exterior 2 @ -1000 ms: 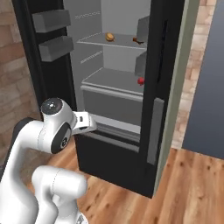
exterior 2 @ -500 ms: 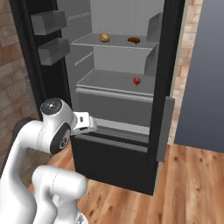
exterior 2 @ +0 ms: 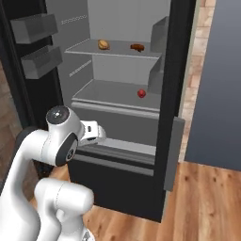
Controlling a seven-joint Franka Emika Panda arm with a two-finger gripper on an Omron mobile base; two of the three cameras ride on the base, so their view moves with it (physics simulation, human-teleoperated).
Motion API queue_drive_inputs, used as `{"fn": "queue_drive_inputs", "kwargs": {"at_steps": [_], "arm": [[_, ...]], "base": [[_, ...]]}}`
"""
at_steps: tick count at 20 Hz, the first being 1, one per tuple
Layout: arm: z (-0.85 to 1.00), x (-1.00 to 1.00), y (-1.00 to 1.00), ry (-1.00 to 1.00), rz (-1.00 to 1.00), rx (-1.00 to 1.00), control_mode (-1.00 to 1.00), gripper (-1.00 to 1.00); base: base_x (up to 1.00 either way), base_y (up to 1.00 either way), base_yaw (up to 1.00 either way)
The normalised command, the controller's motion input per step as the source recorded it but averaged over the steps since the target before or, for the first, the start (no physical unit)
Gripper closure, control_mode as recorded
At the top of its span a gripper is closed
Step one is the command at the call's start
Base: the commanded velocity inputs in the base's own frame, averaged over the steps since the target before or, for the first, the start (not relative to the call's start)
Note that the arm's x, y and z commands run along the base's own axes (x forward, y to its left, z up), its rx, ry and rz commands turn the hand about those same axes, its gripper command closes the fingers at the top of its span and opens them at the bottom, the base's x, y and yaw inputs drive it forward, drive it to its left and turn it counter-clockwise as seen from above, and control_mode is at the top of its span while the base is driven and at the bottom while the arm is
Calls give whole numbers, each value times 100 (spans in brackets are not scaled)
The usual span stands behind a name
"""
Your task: Place one bell pepper and one chicken drumstick in each tupperware on the nearby counter, to pack two identical lunches.
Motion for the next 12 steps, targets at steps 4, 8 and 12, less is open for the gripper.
{"fn": "queue_drive_inputs", "kwargs": {"at_steps": [4, 8, 12], "arm": [[0, 0, 0, 0, 0, 0, 100, -100], [0, 0, 0, 0, 0, 0, 100, -100], [0, 0, 0, 0, 0, 0, 100, -100]], "base": [[89, 0, -4], [74, 2, -5], [65, 22, -8]]}}
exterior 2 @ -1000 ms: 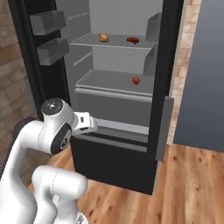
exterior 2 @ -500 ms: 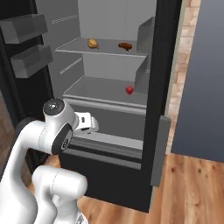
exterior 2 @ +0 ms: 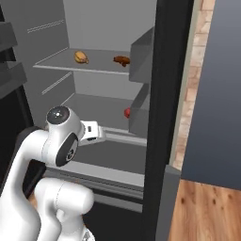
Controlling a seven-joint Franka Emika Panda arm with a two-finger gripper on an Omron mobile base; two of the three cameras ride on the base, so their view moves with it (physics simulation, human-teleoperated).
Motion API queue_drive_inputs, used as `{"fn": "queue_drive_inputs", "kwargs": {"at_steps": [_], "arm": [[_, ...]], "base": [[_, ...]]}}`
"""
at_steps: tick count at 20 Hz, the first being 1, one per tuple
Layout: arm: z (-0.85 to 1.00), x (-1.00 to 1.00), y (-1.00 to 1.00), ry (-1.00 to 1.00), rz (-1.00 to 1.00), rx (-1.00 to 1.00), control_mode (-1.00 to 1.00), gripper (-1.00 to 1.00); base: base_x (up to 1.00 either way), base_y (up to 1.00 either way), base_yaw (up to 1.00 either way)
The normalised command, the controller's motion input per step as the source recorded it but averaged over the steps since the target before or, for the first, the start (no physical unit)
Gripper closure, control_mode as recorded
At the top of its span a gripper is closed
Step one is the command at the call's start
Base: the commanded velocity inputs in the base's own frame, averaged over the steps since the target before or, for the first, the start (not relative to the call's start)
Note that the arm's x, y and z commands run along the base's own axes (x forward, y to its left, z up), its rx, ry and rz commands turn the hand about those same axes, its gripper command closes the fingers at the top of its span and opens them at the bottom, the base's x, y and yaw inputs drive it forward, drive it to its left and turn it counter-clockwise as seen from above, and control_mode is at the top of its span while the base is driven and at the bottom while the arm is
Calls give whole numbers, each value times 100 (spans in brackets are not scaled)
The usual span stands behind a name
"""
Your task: Place one bell pepper and one chicken drumstick in each tupperware on the nearby counter, to pack two identical lunches.
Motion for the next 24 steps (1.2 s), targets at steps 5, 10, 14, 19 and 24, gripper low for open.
{"fn": "queue_drive_inputs", "kwargs": {"at_steps": [5, 10, 14, 19, 24], "arm": [[8, 12, 14, 0, -2, 0, -100, -100], [42, 0, 11, -13, -2, 0, -100, -100], [50, 7, 8, -20, -5, 1, -100, -100], [45, 21, 19, -22, -1, 15, -100, -100], [44, 37, 3, -21, 0, 30, -100, -100]], "base": [[10, 5, -2], [0, 0, 0], [0, 0, 0], [0, 0, 0], [0, 0, 0]]}}
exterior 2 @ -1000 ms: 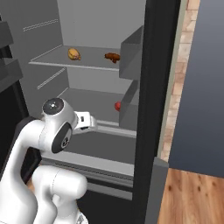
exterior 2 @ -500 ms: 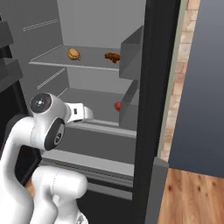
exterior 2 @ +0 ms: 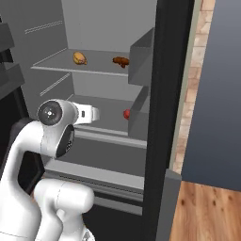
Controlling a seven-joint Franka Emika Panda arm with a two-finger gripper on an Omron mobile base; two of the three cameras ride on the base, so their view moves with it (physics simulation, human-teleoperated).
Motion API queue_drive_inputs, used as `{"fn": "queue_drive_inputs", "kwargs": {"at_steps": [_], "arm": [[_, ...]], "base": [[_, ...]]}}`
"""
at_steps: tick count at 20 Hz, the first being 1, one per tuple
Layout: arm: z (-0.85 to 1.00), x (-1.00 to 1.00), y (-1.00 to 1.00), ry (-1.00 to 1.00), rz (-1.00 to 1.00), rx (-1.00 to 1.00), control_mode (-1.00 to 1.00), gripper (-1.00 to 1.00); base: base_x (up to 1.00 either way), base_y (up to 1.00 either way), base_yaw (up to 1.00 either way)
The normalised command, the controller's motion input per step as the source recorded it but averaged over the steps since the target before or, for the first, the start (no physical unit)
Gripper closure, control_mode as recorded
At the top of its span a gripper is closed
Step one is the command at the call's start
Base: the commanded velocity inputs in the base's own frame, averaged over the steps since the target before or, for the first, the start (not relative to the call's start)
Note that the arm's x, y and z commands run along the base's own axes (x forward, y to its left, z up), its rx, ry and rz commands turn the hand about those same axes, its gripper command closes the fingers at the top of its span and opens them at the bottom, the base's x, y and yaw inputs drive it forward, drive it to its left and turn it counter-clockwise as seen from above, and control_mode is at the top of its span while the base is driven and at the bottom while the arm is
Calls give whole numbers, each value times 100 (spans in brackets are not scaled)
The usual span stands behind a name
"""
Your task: Place one bell pepper and one chicken drumstick in each tupperware on the nearby counter, to pack two identical lunches.
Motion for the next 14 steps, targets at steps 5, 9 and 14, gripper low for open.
{"fn": "queue_drive_inputs", "kwargs": {"at_steps": [5, 9, 14], "arm": [[52, 23, 16, -7, -4, 9, -100, -100], [55, 24, 26, 7, -5, -9, -100, -100], [82, 5, 1, 9, 0, -9, -100, -100]], "base": [[0, 0, 0], [0, 0, 0], [0, 0, 0]]}}
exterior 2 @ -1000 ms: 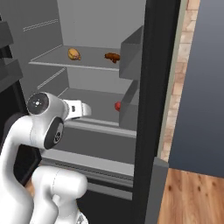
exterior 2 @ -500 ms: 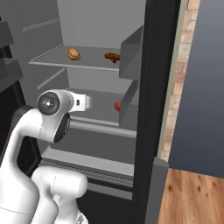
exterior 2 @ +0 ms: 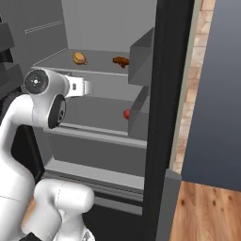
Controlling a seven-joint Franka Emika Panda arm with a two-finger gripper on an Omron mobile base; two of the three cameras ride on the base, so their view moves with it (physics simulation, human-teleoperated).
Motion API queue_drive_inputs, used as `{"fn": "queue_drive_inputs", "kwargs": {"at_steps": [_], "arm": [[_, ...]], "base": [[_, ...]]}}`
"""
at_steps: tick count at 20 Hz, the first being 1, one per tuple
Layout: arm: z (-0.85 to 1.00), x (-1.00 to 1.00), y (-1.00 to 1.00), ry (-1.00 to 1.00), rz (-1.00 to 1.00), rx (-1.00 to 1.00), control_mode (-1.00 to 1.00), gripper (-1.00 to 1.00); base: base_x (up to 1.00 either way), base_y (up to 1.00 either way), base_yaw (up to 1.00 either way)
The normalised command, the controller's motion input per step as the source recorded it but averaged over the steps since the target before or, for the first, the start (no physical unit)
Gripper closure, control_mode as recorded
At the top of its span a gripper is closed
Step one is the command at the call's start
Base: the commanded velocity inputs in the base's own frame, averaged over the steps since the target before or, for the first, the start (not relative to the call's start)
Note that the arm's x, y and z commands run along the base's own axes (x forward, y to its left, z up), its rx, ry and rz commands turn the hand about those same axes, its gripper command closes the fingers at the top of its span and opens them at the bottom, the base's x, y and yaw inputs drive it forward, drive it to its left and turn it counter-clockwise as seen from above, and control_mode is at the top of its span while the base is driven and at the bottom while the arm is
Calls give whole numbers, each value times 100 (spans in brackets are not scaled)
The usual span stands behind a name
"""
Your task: Place one bell pepper and one chicken drumstick in each tupperware on the nearby counter, to pack two identical lunches.
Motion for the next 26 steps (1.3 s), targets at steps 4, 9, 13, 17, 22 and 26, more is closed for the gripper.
{"fn": "queue_drive_inputs", "kwargs": {"at_steps": [4, 9, 13, 17, 22, 26], "arm": [[73, 9, 0, 5, 0, -4, -100, -100], [20, 28, 8, 0, 8, 0, -100, -100], [-1, 50, 32, 0, 16, 0, -100, -100], [0, 68, 36, 0, 11, -2, -100, -100], [0, 81, 26, 1, 2, -3, -100, -100], [0, 95, 21, 6, 0, -3, -100, -100]], "base": [[0, 0, 0], [0, 0, 0], [0, 0, 0], [0, 0, 0], [0, 0, 0], [0, 0, 0]]}}
